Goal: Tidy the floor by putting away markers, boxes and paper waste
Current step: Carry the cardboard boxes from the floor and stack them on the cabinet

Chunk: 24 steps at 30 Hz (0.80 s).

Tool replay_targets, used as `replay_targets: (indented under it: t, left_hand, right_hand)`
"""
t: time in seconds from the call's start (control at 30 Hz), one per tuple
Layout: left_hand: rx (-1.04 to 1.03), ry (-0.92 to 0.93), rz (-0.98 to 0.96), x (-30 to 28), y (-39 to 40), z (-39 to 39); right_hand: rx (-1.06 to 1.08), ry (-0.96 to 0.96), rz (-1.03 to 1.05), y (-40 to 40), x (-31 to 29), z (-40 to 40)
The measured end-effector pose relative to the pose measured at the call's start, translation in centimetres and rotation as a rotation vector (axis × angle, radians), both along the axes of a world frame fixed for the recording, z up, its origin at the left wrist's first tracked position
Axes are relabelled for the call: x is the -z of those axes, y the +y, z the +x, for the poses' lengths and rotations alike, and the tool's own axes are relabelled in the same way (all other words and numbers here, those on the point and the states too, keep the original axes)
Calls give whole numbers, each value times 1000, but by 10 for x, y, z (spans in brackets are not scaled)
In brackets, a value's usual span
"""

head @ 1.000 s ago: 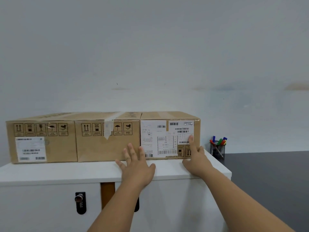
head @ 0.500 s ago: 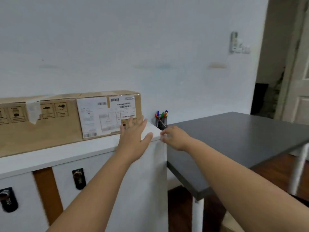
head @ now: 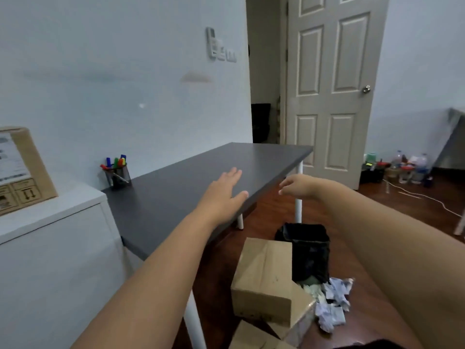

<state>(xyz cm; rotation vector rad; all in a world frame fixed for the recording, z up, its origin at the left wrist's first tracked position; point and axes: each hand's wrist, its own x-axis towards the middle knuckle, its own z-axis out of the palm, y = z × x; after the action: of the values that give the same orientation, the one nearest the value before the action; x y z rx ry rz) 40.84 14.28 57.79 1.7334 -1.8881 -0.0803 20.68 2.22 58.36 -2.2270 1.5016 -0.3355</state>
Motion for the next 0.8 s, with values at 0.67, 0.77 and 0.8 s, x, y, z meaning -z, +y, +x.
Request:
replay_targets:
  t: [0.67,0.77,0.8]
  left_hand:
    - [28,2,625,212,-146,-65]
    - [-11,24,678,253,-150,-52]
    - [-26,18,705,267,-152,-47]
  right_hand:
    - [205,137,462,-75,214,-121]
    - [173,154,506,-89,257,-112]
    - [166,169,532,-91,269,-107]
